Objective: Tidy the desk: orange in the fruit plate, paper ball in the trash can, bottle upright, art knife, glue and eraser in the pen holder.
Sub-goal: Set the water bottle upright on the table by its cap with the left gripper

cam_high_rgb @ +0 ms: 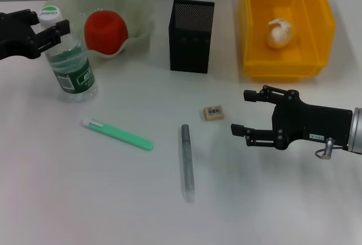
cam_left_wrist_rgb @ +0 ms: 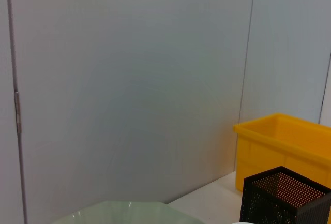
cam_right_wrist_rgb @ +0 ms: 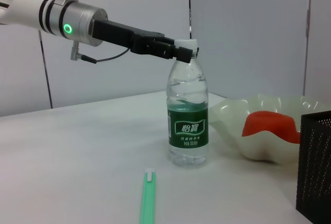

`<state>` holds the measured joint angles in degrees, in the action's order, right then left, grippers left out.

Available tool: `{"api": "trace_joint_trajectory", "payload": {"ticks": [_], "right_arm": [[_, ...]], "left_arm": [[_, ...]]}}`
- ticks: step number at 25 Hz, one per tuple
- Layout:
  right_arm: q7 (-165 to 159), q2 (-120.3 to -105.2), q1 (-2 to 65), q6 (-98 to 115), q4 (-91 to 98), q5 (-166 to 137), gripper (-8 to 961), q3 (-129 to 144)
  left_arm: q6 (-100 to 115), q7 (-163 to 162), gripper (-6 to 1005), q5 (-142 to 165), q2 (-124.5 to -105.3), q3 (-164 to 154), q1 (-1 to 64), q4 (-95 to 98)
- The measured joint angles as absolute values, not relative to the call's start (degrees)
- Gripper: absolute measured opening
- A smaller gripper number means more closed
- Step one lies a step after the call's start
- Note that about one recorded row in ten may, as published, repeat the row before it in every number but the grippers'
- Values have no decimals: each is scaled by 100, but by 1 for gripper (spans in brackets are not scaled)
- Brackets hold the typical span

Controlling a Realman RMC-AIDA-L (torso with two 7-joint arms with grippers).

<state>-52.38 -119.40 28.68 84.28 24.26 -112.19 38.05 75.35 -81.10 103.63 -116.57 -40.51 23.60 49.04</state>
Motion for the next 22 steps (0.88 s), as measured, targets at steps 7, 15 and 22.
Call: {"api": "trace_joint_trajectory", "payload": {"ticks": [7, 15, 22], "right_arm": [[-5238, -11935, 2857, 8428, 2426, -11215, 824, 3805], [-5186, -11935, 2850, 8429, 2426, -11191, 824, 3805], [-5174, -11935, 2860, 8464, 2426, -11180, 824, 3806]], "left_arm": [[7532, -8101, 448, 10361, -11654, -4051, 2364, 4904], [7558, -8093, 449, 10361, -11657, -4051, 2365, 4904], [7583, -8093, 451, 10361, -11671, -4044, 2381, 4913]]}}
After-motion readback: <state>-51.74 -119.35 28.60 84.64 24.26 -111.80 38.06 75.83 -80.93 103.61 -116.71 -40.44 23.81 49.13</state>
